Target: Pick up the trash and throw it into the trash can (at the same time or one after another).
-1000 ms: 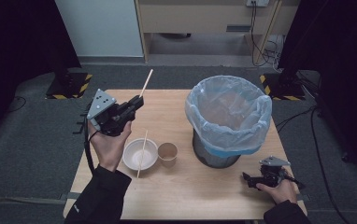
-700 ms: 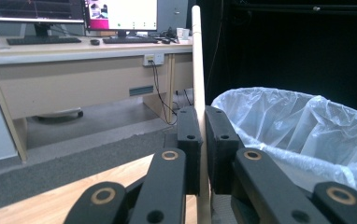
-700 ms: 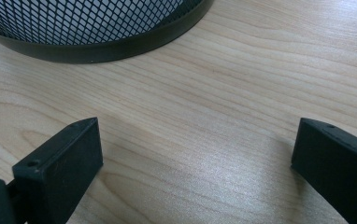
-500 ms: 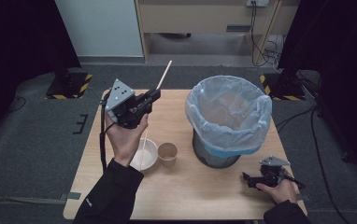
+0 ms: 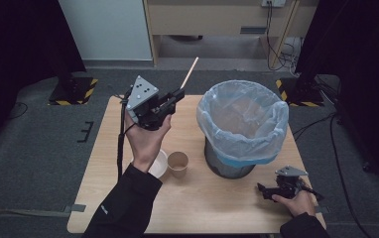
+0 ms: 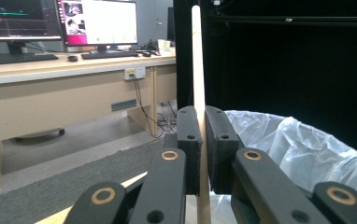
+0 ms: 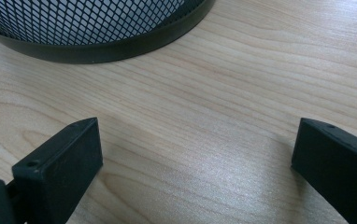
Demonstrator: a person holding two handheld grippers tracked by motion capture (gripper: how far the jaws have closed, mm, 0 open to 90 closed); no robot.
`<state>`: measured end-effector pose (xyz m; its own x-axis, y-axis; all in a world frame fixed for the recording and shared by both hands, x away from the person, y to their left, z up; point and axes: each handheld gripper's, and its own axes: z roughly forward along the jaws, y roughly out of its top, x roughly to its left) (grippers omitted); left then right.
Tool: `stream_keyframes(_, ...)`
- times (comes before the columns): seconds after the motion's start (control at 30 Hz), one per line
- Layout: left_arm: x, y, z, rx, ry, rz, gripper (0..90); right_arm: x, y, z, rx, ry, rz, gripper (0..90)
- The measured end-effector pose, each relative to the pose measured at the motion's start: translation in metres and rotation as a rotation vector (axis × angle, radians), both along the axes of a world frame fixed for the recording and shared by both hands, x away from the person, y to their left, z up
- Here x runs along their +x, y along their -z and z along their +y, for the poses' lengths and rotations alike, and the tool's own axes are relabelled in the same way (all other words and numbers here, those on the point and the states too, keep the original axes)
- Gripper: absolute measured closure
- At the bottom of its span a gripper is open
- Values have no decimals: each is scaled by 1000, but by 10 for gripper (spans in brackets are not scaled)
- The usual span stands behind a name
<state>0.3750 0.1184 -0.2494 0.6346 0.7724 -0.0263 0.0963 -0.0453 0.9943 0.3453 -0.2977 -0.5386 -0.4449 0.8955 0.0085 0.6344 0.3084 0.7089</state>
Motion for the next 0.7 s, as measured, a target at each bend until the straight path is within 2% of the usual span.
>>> stream_keyframes(0.33,6,-10,-28,4,50,-12,853,0,0,0,4,4,0,21)
stream_keyframes(0.7,14,-15,-56,12,90,-24,853,0,0,0,0,-3,-4,20)
